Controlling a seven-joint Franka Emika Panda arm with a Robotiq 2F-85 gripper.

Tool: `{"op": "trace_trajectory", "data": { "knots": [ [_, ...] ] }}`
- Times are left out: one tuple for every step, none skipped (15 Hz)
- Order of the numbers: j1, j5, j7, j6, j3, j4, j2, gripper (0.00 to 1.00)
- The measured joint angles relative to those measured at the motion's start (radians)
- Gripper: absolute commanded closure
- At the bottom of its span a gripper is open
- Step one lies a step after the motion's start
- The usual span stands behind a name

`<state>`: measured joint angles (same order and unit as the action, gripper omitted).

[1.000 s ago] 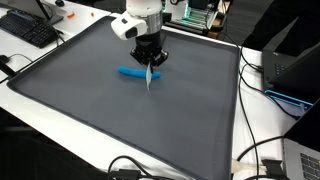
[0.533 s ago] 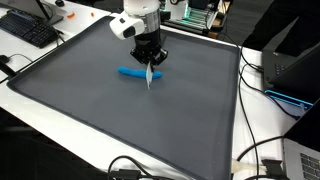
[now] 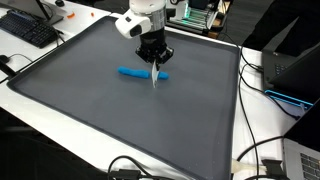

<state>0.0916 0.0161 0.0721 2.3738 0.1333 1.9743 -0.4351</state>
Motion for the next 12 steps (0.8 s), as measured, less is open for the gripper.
{"op": "trace_trajectory", "data": {
  "knots": [
    [-0.001, 0.000, 0.000, 0.000, -0.002, 0.000, 0.006, 0.99],
    [-0.002, 0.000, 0.000, 0.000, -0.005, 0.000, 0.014, 0.99],
    [-0.004, -0.002, 0.000, 0.000, -0.009, 0.000, 0.023, 0.99],
    [-0.004, -0.004, 0.000, 0.000, -0.014, -0.001, 0.031, 0.99],
    [-0.004, -0.006, 0.000, 0.000, -0.021, -0.001, 0.040, 0.99],
    [-0.005, -0.008, 0.000, 0.000, -0.027, -0.002, 0.047, 0.99],
    [-0.005, -0.011, 0.000, 0.000, -0.033, -0.002, 0.051, 0.99],
    [-0.005, -0.015, 0.000, 0.000, -0.038, -0.003, 0.054, 0.99],
    [-0.005, -0.021, 0.000, 0.000, -0.043, -0.005, 0.054, 0.99],
    [-0.005, -0.028, 0.001, 0.000, -0.048, -0.005, 0.053, 0.99],
    [-0.005, -0.035, 0.001, 0.000, -0.052, -0.005, 0.053, 0.99],
    [-0.005, -0.040, 0.001, 0.000, -0.055, -0.005, 0.052, 0.99]
  ]
}}
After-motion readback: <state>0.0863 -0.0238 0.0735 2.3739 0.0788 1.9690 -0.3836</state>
